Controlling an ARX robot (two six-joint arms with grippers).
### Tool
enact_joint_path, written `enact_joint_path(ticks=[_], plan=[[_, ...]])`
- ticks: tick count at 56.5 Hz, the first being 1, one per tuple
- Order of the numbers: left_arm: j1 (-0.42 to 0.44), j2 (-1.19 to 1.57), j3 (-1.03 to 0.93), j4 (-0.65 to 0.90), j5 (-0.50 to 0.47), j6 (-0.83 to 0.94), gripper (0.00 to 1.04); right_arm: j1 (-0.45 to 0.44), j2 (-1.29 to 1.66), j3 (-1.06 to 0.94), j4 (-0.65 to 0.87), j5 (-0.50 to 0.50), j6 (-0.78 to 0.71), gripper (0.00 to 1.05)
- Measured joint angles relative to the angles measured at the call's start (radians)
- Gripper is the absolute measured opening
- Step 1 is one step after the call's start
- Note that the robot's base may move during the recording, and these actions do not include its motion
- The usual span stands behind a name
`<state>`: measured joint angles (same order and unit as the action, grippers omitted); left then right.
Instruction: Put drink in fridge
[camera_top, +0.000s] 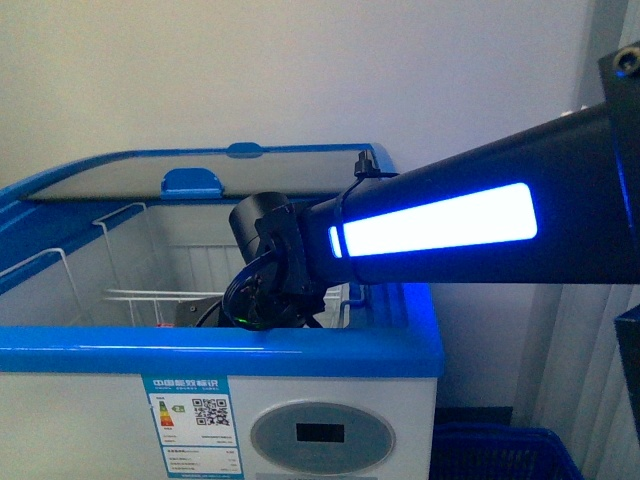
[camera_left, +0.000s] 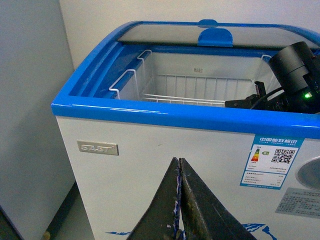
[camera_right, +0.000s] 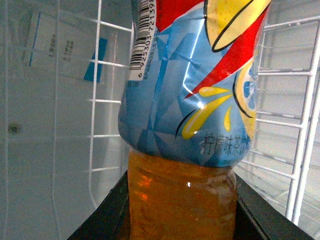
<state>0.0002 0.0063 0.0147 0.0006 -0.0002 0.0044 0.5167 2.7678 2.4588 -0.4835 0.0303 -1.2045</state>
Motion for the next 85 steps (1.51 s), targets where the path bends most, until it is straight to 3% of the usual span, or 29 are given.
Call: enact_joint_path(ticks=[6,22,38,46,52,59,67,76,80,85], plan=[[0.000,0.000,0.000,0.000,0.000,0.000,0.03,0.000,-0.016,-0.028,0.012,0.003,-0.001,0.39],[0.000,0.000,0.000,0.000,0.000,0.000,0.03,-0.004,-0.101,-0.112,0.062,-0.030,-0.016,0.98],[0.000,0.000,0.000,0.000,0.000,0.000,0.03,-0.020,-0.273,-0.140,0.024,-0.153,0.071,0.97],[0.000,0.000,0.000,0.000,0.000,0.000,0.03,-0.040,-0.422,-0.188,-0.002,-0.227,0.195,0.97],[0.000,0.000,0.000,0.000,0.000,0.000,0.03,-0.094,-0.569,-0.316,0.104,-0.230,0.344,0.97],[0.000,0.000,0.000,0.000,0.000,0.000,0.03,-0.189,-0.788,-0.565,0.301,-0.069,0.603,0.97],[0.000,0.000,0.000,0.000,0.000,0.000,0.03,-0.259,-1.098,-0.933,0.394,0.005,0.899,0.97],[0.000,0.000,0.000,0.000,0.000,0.000,0.03,-0.367,-1.720,-1.544,0.238,-0.009,1.236,0.97],[0.000,0.000,0.000,0.000,0.000,0.000,0.03,-0.389,-1.893,-1.692,0.174,0.002,1.288,0.97],[0.000,0.000,0.000,0.000,0.001,0.000,0.03,-0.388,-2.060,-1.881,0.423,0.083,1.260,0.84]])
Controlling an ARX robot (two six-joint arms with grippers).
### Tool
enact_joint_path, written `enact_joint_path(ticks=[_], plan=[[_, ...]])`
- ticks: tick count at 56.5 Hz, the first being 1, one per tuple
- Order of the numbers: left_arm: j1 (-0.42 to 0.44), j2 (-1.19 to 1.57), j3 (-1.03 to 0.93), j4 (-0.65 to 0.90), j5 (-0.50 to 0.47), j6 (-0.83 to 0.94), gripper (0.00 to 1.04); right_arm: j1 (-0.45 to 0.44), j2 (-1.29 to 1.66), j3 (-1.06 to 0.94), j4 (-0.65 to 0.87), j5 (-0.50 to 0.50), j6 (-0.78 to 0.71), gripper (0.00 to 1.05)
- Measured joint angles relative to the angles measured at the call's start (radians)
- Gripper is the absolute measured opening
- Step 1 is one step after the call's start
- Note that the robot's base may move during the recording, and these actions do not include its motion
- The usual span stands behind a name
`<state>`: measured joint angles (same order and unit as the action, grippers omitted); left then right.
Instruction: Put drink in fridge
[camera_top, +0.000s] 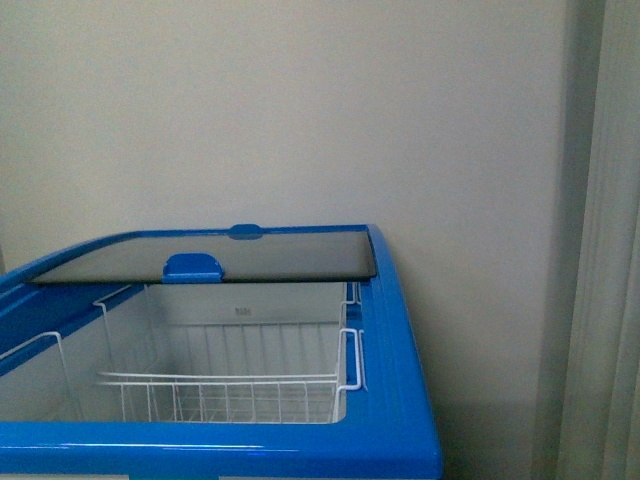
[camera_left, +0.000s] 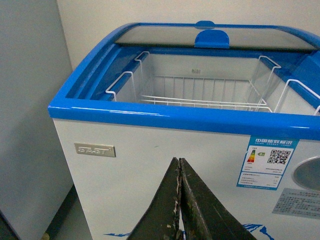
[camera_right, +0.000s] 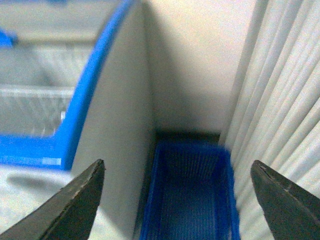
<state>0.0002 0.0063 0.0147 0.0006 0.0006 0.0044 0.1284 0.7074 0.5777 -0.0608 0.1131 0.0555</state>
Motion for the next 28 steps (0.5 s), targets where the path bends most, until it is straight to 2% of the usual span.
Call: enact_joint_path(ticks=[5,7,13,18,28], plan=[[0.000,0.000,0.000,0.000,0.000,0.000,0.03,-0.011,-0.090,-0.107,0.207,-0.005,-0.026,0.71],[0.000,0.000,0.000,0.000,-0.001,0.000,0.03,-0.014,-0.108,-0.136,0.245,-0.012,-0.031,0.65],[0.000,0.000,0.000,0.000,-0.001,0.000,0.03,-0.029,-0.138,-0.212,0.280,-0.024,-0.042,0.52],[0.000,0.000,0.000,0.000,0.000,0.000,0.03,-0.101,-0.169,-0.284,0.292,-0.103,-0.047,0.36],[0.000,0.000,0.000,0.000,0.000,0.000,0.03,-0.124,-0.223,-0.359,0.310,-0.114,-0.049,0.10]])
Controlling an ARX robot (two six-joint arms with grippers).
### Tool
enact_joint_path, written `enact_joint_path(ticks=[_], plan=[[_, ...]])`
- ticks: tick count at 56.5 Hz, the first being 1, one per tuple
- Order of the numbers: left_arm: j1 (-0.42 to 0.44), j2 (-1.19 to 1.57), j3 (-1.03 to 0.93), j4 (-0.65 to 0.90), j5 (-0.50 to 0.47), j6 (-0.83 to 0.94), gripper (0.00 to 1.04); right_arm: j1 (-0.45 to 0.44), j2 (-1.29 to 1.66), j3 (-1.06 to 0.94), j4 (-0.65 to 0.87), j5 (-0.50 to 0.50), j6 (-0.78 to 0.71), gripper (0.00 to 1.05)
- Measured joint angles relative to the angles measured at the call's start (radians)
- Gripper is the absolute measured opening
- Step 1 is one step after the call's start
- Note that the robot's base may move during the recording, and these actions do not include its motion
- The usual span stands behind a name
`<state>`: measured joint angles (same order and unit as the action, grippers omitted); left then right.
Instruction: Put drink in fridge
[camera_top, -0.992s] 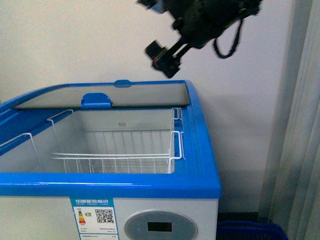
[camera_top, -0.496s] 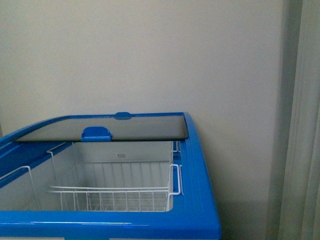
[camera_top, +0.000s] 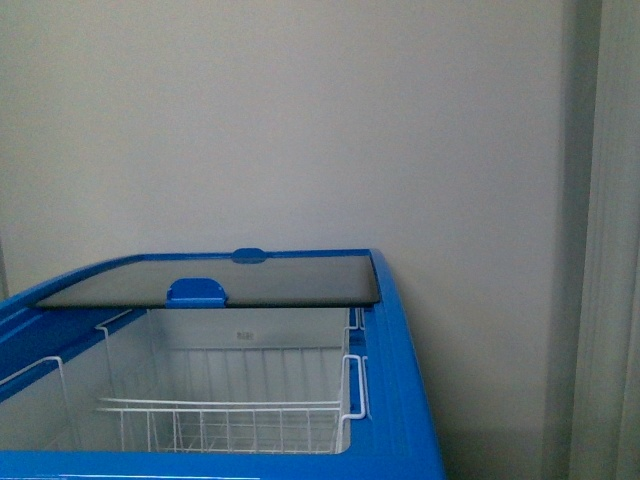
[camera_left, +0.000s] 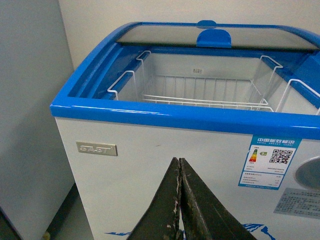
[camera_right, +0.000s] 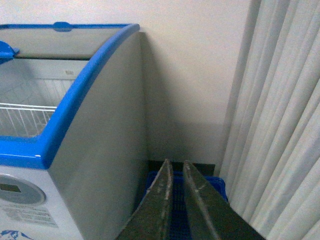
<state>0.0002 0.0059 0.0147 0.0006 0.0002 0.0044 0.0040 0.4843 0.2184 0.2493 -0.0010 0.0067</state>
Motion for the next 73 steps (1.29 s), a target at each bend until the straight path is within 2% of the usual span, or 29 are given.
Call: enact_joint_path(ticks=[4,54,57,61,71,73], plan=[[0.000,0.000,0.000,0.000,0.000,0.000,0.03,-0.001,-0.022,-0.024,0.003,0.001,-0.003,0.03],[0.000,0.000,0.000,0.000,0.000,0.000,0.03,-0.003,-0.294,-0.202,-0.068,0.000,-0.003,0.03],[0.000,0.000,0.000,0.000,0.000,0.000,0.03,-0.003,-0.330,-0.203,-0.097,0.000,-0.004,0.03],[0.000,0.000,0.000,0.000,0.000,0.000,0.03,-0.003,-0.438,-0.203,-0.234,0.000,-0.003,0.03],[0.000,0.000,0.000,0.000,0.000,0.000,0.03,-0.003,-0.479,-0.203,-0.247,0.001,-0.003,0.03],[0.000,0.000,0.000,0.000,0.000,0.000,0.03,-0.003,-0.480,-0.203,-0.248,0.000,-0.004,0.06]])
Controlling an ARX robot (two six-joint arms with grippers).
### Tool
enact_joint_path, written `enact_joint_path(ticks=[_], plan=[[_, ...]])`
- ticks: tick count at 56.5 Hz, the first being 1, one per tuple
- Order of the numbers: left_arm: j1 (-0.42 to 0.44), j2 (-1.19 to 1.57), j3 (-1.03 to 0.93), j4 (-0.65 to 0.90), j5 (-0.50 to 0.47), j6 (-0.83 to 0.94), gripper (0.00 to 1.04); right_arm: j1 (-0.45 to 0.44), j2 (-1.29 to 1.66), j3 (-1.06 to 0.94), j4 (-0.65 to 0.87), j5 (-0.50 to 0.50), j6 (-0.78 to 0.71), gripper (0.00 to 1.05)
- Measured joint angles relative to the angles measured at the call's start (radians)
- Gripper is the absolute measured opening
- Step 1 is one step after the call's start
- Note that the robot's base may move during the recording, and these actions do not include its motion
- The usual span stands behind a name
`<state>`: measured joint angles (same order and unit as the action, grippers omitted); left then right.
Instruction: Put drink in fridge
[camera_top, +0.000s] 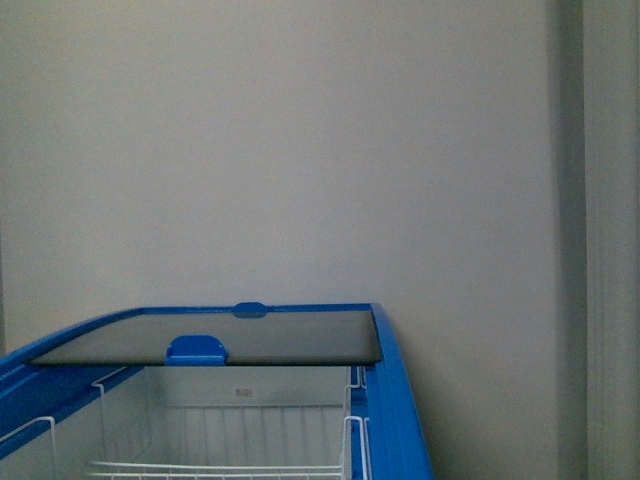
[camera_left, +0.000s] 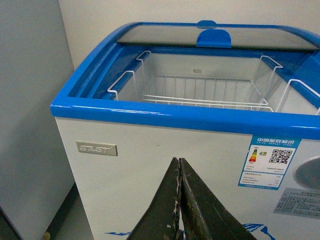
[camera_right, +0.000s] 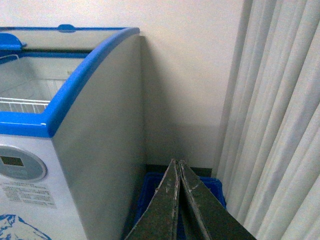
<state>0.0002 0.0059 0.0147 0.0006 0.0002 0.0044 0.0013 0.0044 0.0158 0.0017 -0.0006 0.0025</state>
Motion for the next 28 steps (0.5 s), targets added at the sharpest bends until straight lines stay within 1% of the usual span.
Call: enact_joint_path(ticks=[2,4,6,8,9,10,14,15,19,20,24,28], plan=[[0.000,0.000,0.000,0.000,0.000,-0.002,0.04,0.000,0.000,0.000,0.000,0.000,0.000,0.09],[0.000,0.000,0.000,0.000,0.000,-0.002,0.09,0.000,0.000,0.000,0.000,0.000,0.000,0.14],[0.000,0.000,0.000,0.000,0.000,-0.002,0.18,0.000,0.000,0.000,0.000,0.000,0.000,0.23],[0.000,0.000,0.000,0.000,0.000,-0.002,0.25,0.000,0.000,0.000,0.000,0.000,0.000,0.30],[0.000,0.000,0.000,0.000,0.000,-0.002,0.27,0.000,0.000,0.000,0.000,0.000,0.000,0.32],[0.000,0.000,0.000,0.000,0.000,-0.002,0.32,0.000,0.000,0.000,0.000,0.000,0.000,0.37],[0.000,0.000,0.000,0.000,0.000,-0.002,0.47,0.000,0.000,0.000,0.000,0.000,0.000,0.51],[0.000,0.000,0.000,0.000,0.000,-0.002,0.52,0.000,0.000,0.000,0.000,0.000,0.000,0.56],[0.000,0.000,0.000,0.000,0.000,-0.002,0.66,0.000,0.000,0.000,0.000,0.000,0.000,0.70],[0.000,0.000,0.000,0.000,0.000,-0.002,0.71,0.000,0.000,0.000,0.000,0.000,0.000,0.75],[0.000,0.000,0.000,0.000,0.000,-0.002,0.80,0.000,0.000,0.000,0.000,0.000,0.000,0.83],[0.000,0.000,0.000,0.000,0.000,-0.002,0.94,0.000,0.000,0.000,0.000,0.000,0.000,0.96]])
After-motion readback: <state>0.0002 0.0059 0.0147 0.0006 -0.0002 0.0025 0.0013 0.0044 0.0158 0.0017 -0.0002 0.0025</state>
